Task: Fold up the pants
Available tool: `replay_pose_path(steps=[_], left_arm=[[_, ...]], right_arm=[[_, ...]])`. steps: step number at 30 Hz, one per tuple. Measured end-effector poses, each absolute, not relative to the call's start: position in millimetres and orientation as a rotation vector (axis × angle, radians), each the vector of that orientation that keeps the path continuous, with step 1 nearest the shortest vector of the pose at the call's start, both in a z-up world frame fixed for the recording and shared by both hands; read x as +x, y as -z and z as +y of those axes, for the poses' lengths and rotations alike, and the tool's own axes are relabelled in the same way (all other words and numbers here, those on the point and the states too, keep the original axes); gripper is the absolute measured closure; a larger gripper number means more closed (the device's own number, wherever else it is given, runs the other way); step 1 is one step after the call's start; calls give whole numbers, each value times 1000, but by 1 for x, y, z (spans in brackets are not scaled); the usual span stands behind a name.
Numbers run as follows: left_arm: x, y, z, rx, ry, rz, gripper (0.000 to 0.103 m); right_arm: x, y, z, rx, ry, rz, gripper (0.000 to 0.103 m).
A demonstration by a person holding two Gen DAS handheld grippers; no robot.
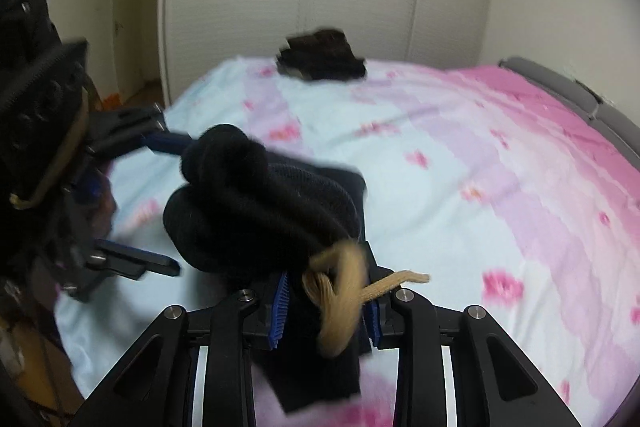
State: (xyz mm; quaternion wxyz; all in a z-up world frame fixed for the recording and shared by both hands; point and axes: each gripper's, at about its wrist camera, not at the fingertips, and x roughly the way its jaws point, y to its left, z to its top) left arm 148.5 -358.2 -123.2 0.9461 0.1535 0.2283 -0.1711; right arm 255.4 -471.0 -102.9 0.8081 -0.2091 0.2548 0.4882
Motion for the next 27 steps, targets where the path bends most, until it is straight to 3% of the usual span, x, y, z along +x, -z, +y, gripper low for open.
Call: replay_pose_path(steps=[5, 10, 12, 17, 23, 27], left_arm=[[149, 140, -374, 324, 395, 506, 16], [153, 146, -376, 309, 429, 581, 14], [154, 138, -371, 291, 452, 608, 14], [139, 113, -347, 279, 521, 654, 14], [130, 95, -295, 280, 537, 692, 10], [147, 86, -256, 274, 507, 683, 10]], right_arm=[[255, 132, -486, -447, -971, 629, 70], [242, 147, -494, -447, -912, 664, 60], [234, 148, -500, -449, -869, 673, 47], [218, 131, -510, -411, -720, 671, 28], [183, 105, -521, -295, -486, 702, 24], [158, 95, -526, -45, -296, 735, 23]])
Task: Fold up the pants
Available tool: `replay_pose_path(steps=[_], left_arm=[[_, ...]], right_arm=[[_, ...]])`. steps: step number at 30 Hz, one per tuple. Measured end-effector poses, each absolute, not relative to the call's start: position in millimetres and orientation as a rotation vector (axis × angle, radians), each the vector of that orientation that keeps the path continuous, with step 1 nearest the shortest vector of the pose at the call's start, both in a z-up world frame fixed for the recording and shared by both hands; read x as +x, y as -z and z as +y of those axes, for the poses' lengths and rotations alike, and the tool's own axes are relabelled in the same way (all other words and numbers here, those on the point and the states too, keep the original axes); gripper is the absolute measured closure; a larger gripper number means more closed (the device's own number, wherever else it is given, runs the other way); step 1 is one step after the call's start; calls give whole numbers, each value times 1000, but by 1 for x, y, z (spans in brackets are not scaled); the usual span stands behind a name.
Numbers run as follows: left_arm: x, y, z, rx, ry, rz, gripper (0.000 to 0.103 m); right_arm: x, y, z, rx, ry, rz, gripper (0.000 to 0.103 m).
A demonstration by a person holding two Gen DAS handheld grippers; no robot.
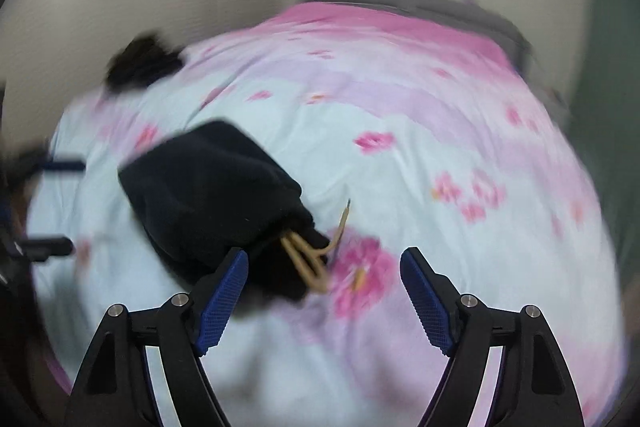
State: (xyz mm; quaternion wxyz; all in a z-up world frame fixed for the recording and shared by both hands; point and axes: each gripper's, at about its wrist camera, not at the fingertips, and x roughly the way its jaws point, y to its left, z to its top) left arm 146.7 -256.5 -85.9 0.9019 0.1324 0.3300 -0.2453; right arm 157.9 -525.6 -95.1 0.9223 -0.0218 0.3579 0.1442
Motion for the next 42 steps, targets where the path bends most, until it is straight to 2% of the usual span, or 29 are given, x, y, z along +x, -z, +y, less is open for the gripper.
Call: replay_pose_path(steps=[6, 12, 17, 22, 23, 24, 26, 29, 33, 39, 42], left_arm=[[203, 70, -215, 288, 596, 664, 10], [254, 61, -217, 417, 817, 625, 10], [293, 68, -228, 460, 911, 649, 10], [314, 74, -222, 397, 915, 673, 10], [316, 76, -220, 383, 915, 676, 10], [317, 78, -218, 375, 914, 680, 10], [317, 83, -214, 360, 919, 693, 10], [316, 90, -212, 358, 914, 703, 10], [315, 98, -209, 309, 916, 730, 10], [304, 111, -214, 334, 914, 735, 10], [305, 115, -218, 357, 904, 735, 10]], right_arm=[[121, 119, -528, 641, -104, 727, 21], [97, 158, -505, 1064, 127, 659, 20], [102, 168, -471, 1175, 231, 625, 20], [131, 182, -444, 1192, 188, 684, 18], [135, 183, -443, 1183, 176, 671, 26], [139, 183, -442, 1159, 164, 655, 48], [148, 180, -442, 1105, 133, 642, 76], [155, 165, -444, 1000, 114, 612, 81], [162, 152, -450, 915, 122, 579, 82], [164, 205, -469, 975, 146, 704, 81], [160, 209, -467, 955, 141, 711, 77]])
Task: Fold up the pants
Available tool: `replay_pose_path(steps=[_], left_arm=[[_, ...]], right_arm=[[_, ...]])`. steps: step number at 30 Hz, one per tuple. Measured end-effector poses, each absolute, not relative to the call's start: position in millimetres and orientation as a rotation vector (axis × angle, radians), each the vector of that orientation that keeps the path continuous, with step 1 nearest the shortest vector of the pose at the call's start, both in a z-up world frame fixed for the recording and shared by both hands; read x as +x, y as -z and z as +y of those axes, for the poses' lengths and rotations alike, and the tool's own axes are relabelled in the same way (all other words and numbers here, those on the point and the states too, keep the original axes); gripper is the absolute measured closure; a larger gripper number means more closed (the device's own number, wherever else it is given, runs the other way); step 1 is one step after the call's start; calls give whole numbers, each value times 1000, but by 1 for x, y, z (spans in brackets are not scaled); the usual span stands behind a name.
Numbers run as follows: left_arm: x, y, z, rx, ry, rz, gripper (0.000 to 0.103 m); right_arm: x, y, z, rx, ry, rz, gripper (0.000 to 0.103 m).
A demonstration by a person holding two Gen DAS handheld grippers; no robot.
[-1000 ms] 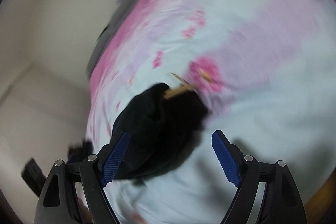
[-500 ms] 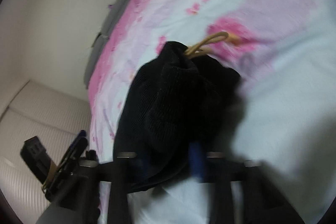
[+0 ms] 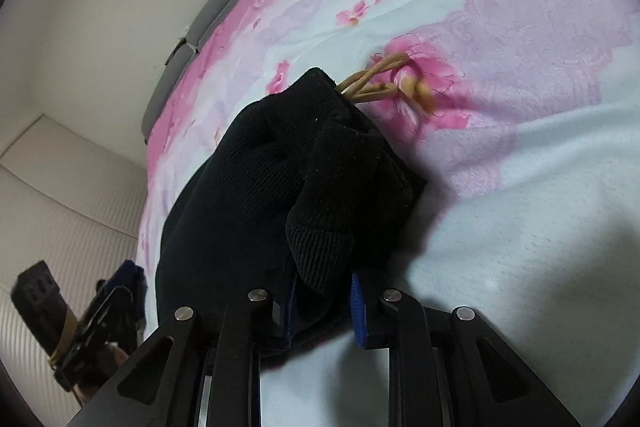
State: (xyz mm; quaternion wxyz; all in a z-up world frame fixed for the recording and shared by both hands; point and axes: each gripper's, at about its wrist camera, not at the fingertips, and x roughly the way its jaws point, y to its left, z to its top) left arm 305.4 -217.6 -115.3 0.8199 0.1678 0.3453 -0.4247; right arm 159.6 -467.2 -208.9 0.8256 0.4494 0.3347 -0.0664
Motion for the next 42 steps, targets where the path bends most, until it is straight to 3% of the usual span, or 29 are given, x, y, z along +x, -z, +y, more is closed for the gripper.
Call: replay_pose_path(steps=[2, 5, 11, 23, 25, 26, 27, 28, 29, 32, 34, 38, 40, 42], left_arm=[[311, 115, -219, 362, 902, 731, 10], [326, 114, -219, 382, 887, 711, 10], [365, 113, -200, 346, 948, 762, 10], [393, 147, -231, 414, 1255, 863, 12], [400, 153, -233, 357, 1298, 907, 27], [404, 156, -233, 340, 1302, 925, 31], [406, 159, -234, 337, 1299, 936, 39], [407, 164, -236, 347, 1302, 952, 43], [407, 168, -239, 362, 1304, 954, 43], [403, 172, -243, 394, 1301, 938, 41], [402, 175, -243, 407, 1277, 928, 32], [393, 165, -237, 420, 1212, 886, 32], [382, 152, -230, 448, 1165, 825, 32], [369, 139, -221, 462, 1101, 776, 29]], right_arm=[[158, 202, -466, 945, 150, 714, 70], [152, 186, -464, 921, 203, 695, 42], [133, 150, -430, 822, 237, 617, 35], [151, 188, -366, 993, 206, 641, 35], [156, 192, -364, 1001, 203, 628, 35], [159, 193, -363, 992, 199, 624, 40], [162, 194, -363, 987, 182, 615, 54], [165, 196, -364, 990, 160, 612, 62], [165, 197, -365, 1001, 145, 616, 73], [162, 209, -370, 1044, 142, 640, 81], [158, 211, -369, 1018, 149, 654, 82], [157, 217, -369, 992, 145, 690, 81], [159, 211, -370, 974, 129, 692, 75], [160, 202, -372, 971, 122, 690, 58]])
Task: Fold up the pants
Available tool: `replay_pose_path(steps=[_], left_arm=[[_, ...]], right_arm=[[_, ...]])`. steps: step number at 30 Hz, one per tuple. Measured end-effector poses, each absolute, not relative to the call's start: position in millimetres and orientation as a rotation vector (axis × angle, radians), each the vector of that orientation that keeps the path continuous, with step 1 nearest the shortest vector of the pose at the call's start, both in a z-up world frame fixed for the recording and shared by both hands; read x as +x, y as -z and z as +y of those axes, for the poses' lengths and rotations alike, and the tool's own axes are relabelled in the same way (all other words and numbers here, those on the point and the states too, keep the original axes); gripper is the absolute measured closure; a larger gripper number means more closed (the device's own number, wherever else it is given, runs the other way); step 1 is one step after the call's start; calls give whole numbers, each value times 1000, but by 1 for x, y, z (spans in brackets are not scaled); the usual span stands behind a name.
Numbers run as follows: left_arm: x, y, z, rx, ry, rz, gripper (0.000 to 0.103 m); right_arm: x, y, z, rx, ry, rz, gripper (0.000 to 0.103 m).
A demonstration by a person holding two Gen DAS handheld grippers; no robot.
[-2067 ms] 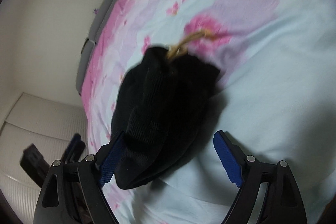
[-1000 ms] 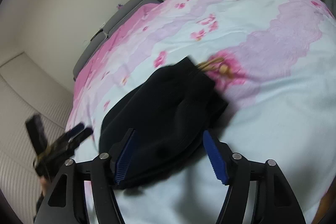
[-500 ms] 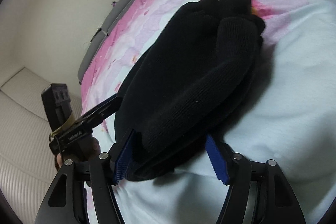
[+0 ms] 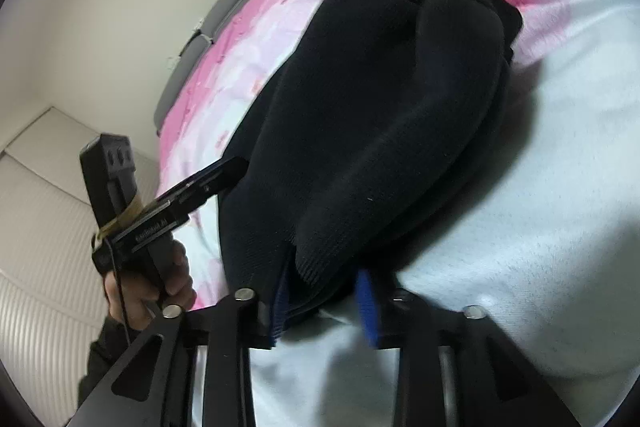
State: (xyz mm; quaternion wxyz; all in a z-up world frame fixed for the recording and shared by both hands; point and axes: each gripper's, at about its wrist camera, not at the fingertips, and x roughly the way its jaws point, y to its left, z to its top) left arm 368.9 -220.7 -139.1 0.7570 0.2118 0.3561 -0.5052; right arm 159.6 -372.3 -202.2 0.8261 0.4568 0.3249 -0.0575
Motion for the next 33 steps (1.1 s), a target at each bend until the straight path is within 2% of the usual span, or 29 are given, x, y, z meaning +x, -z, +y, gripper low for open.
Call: replay_pose_path(steps=[1, 3, 6, 8, 13, 18, 24, 28, 33], left_arm=[[363, 134, -215, 454, 1075, 763, 21], [347, 124, -198, 409, 970, 725, 6], [321, 114, -174, 289, 831, 688, 0], [303, 112, -163, 222, 710, 707, 0], [264, 114, -148, 148, 501, 703, 0], [242, 120, -143, 41, 301, 781, 0], [218, 118, -146, -16, 248, 749, 0], [219, 121, -161, 28, 239, 733, 0], [238, 131, -180, 14, 198, 754, 0]], right_arm=[[157, 195, -373, 956, 134, 690, 53], [150, 185, -373, 920, 153, 672, 35], [134, 168, -378, 854, 183, 616, 22], [123, 154, -382, 792, 211, 592, 13], [97, 132, -410, 691, 305, 562, 11], [83, 127, -442, 748, 356, 535, 8], [79, 120, -444, 692, 364, 533, 7], [84, 105, -427, 451, 399, 538, 0], [109, 114, -439, 462, 359, 551, 0]])
